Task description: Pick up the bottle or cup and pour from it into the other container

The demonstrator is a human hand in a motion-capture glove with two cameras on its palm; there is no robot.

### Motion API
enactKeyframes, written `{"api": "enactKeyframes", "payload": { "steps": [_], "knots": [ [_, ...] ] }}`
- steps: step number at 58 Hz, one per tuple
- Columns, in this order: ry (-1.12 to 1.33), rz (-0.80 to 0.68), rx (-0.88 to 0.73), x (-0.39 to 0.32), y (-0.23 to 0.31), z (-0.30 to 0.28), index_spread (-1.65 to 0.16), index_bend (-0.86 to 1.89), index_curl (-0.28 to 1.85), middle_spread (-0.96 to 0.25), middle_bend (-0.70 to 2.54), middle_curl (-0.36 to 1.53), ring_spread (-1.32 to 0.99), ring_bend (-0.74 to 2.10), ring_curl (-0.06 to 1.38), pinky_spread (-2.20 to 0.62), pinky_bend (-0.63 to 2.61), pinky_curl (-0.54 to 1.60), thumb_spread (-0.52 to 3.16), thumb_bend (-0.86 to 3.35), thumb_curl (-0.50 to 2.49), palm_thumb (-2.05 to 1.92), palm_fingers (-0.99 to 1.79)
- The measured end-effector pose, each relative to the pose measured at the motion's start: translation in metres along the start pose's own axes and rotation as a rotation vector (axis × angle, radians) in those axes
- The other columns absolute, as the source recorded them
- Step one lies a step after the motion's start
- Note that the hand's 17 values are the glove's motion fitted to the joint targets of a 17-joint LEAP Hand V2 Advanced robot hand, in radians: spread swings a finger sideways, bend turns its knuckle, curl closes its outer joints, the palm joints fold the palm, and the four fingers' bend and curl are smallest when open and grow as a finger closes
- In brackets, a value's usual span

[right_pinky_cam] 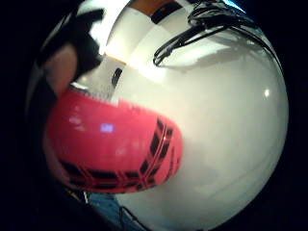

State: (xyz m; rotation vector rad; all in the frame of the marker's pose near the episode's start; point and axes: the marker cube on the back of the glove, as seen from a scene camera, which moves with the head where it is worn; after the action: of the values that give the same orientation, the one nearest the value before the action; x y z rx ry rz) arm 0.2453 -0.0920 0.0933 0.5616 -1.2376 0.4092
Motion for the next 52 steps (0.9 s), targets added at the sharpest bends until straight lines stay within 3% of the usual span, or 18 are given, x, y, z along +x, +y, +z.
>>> {"api": "enactKeyframes", "payload": {
  "steps": [5,23,40,52],
  "knots": [
    [0.023,-0.015,0.015,-0.001,0.001,0.011,-0.22,0.26,0.27,0.0,0.4,0.39,-0.02,0.59,0.32,0.09,0.54,0.24,0.68,0.08,0.48,0.95,0.99],
    [0.313,-0.082,-0.157,-0.04,-0.003,0.048,-0.16,0.16,0.37,-0.05,0.33,0.44,-0.12,0.49,0.38,-0.05,0.49,0.29,0.31,-0.03,0.6,1.05,1.11],
    [1.046,-0.257,-0.524,-0.116,0.003,0.119,-0.15,0.15,0.4,-0.05,0.3,0.47,-0.13,0.45,0.41,-0.08,0.47,0.32,0.23,-0.04,0.66,1.05,1.13],
    [1.654,-0.362,-0.688,-0.142,0.011,0.173,-0.15,0.15,0.4,-0.05,0.29,0.48,-0.13,0.44,0.43,-0.09,0.46,0.33,0.22,-0.04,0.68,1.05,1.13]
  ]
}}
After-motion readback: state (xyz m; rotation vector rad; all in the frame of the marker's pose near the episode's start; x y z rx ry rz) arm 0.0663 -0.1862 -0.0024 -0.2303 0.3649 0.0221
